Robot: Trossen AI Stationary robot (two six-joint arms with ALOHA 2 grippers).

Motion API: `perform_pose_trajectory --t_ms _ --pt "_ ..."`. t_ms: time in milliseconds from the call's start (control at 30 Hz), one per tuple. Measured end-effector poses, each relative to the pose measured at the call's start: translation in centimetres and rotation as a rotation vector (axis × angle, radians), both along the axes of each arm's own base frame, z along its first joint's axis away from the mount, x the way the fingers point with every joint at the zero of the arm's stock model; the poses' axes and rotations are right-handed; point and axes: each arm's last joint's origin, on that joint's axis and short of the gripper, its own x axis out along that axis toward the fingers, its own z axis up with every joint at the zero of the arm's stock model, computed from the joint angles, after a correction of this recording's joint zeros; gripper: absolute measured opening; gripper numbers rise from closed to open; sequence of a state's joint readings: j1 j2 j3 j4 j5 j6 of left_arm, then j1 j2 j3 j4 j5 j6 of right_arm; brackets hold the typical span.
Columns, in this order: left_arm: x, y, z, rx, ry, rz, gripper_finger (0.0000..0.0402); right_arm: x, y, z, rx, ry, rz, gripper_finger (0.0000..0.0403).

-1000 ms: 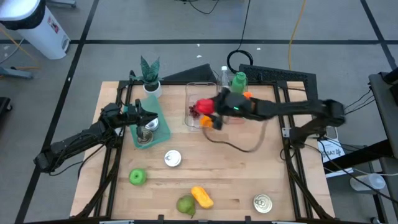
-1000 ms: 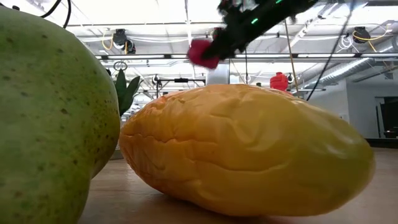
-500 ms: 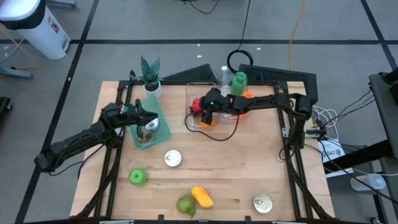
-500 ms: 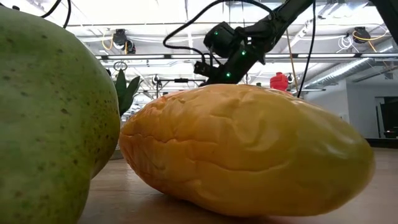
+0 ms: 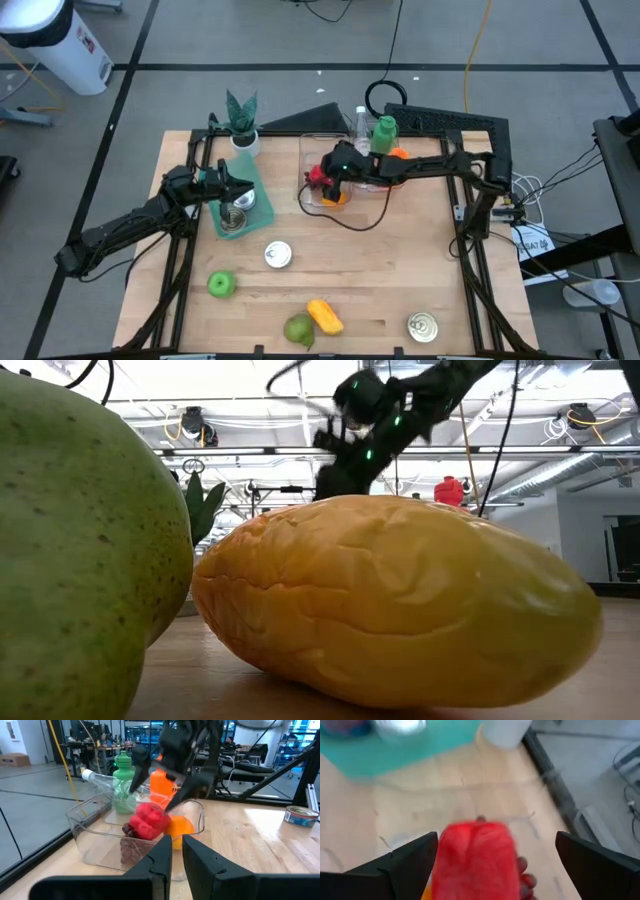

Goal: Pick & Place Food Item
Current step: Put the red bell pepper into the left transparent bin, then put the mango into the left transparent bin

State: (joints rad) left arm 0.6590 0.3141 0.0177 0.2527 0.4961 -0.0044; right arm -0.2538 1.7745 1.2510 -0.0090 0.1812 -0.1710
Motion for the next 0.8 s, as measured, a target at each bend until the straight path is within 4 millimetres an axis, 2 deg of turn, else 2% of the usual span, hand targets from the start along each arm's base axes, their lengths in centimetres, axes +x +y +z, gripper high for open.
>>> perform_pose_trajectory --t_ms 133,267,367,433,567,667,800 --pt "0.0 0.0 0.0 0.000 0.000 0.000 0.0051 -1.5 1.5 4.2 0.000 -0.099 0.058 0.0391" --pt "0.0 0.0 0.0 0.000 0.001 0.000 0.0051 -4.0 3.7 8.5 0.089 -0.220 0.183 0.0377" --pt "0.0 0.0 0.0 -0.001 0.001 0.000 0.0051 -6.5 5.6 10.5 0.115 -0.317 0.271 0.0348" --pt "0.0 0.0 0.0 -0.001 0.001 0.000 0.0051 -8.5 6.9 11.1 0.087 -0.410 0.314 0.0320" --pt "0.0 0.0 0.0 -0.001 0.002 0.000 0.0051 -12.5 8.8 10.1 0.030 -0.595 0.391 0.0247" --pt "0.0 0.0 0.0 -0.001 0.002 0.000 0.0051 -15.2 9.3 8.0 0.021 -0.668 0.345 0.0179" --pt "0.0 0.0 0.0 -0.001 0.002 0.001 0.0051 -17.7 9.2 4.6 0.000 -0.688 0.308 0.0083"
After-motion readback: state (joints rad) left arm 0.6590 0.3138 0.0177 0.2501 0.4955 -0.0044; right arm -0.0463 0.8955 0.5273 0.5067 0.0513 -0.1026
